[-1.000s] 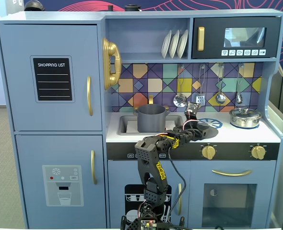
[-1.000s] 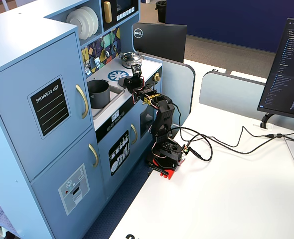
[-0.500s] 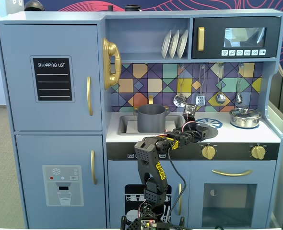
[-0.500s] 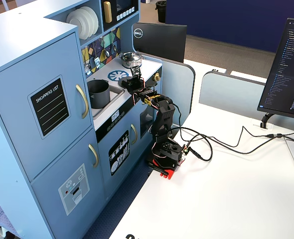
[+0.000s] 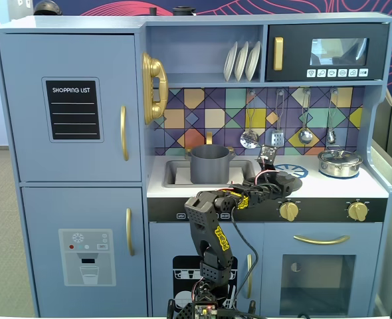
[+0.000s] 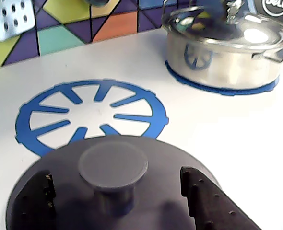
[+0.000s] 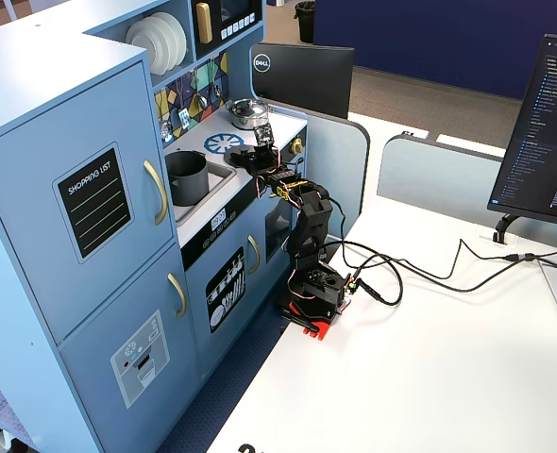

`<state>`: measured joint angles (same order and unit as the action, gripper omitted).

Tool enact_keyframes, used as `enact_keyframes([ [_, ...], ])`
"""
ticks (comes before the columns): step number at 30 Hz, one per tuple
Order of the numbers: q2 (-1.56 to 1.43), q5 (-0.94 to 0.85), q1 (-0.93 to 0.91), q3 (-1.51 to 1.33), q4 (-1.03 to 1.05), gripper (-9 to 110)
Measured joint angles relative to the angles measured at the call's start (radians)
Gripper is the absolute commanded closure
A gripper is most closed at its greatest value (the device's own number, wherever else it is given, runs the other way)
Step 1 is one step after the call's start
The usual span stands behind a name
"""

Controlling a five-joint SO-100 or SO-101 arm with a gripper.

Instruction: Take off the lid from the gray recipient and place it on the counter

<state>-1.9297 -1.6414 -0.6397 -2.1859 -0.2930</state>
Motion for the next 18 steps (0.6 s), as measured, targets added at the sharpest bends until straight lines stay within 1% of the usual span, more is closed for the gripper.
enact_keyframes([
  [7,-0.080,0.017,0.009,0.000,0.000,78],
  [11,-0.199,0.017,0.044,0.000,0.038,80],
  [13,-0.304,0.018,0.063,0.000,0.123,85],
  [15,-0.440,0.032,0.077,0.000,0.255,91],
  [16,-0.515,0.038,0.094,0.005,0.341,93],
  [18,-0.643,0.057,0.141,0.032,0.554,101],
])
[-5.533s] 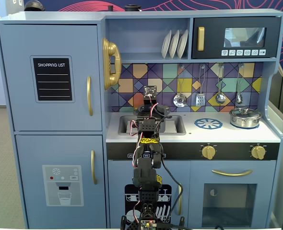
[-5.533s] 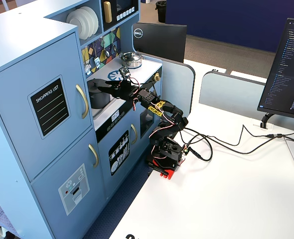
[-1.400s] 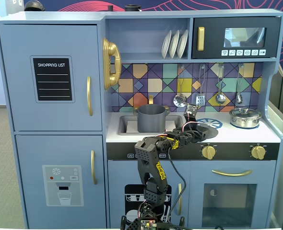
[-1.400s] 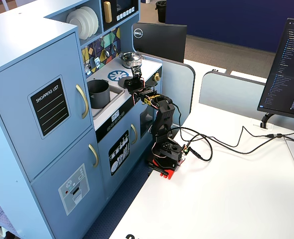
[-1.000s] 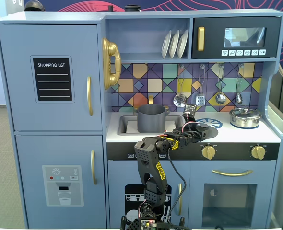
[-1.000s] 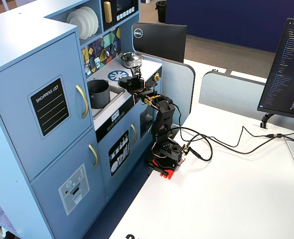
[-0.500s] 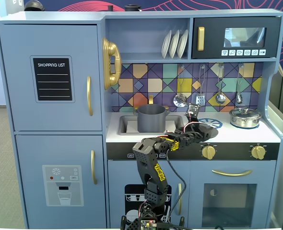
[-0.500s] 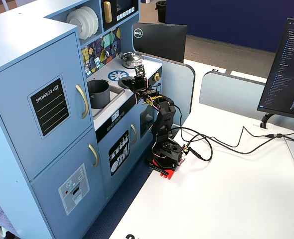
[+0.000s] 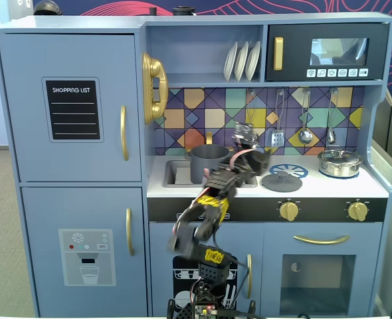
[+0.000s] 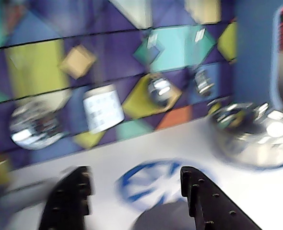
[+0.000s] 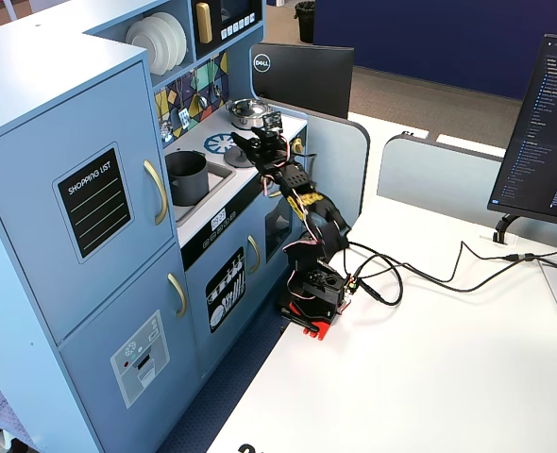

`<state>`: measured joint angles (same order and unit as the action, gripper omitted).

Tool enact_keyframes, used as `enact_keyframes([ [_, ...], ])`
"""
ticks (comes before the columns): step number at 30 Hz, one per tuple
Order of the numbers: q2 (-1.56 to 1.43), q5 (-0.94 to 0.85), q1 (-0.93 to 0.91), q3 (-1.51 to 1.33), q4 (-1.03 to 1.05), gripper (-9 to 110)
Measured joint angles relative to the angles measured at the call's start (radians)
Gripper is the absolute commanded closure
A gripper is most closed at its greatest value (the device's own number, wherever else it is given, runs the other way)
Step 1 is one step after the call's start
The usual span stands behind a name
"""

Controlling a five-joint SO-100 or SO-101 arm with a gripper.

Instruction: Take off the lid from the gray recipient and place it on the counter

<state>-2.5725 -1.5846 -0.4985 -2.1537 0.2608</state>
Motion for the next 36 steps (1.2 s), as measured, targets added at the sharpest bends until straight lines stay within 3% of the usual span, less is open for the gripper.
enact_keyframes([
  [6,-0.255,0.035,0.245,0.051,0.770,101],
  [9,-0.310,0.074,0.356,-0.035,0.983,102],
  [12,-0.334,0.149,0.446,-0.190,1.017,102],
  [20,-0.419,0.221,0.568,-0.683,0.819,102],
  [23,-0.477,0.149,0.561,-0.785,0.841,101],
  [30,-0.586,0.127,0.534,-0.847,1.055,101],
  [36,-0.612,0.132,0.532,-0.845,1.080,99],
])
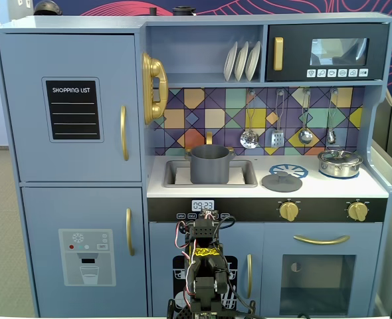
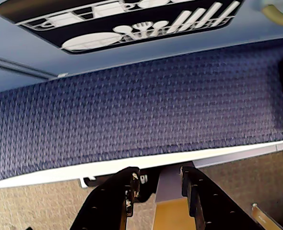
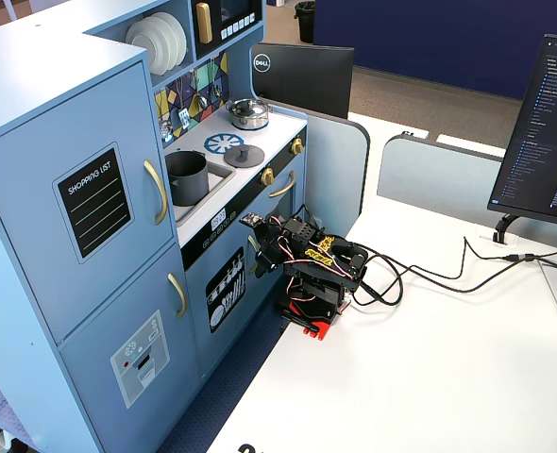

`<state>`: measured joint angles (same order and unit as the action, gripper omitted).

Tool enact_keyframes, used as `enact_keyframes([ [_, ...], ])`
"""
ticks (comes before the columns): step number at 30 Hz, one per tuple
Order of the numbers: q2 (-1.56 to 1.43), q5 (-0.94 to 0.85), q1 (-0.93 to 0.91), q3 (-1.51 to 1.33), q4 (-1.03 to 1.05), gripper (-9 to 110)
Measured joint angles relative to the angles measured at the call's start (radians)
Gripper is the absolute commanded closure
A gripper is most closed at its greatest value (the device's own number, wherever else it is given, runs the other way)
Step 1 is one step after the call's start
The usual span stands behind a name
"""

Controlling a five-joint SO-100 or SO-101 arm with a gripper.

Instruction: Take off the lid from the gray recipient and place it on the counter

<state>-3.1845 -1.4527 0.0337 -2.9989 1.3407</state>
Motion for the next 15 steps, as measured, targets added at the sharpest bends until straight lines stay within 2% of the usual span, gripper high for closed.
enact_keyframes([
  [15,0.000,-0.061,-0.029,0.000,0.008,98],
])
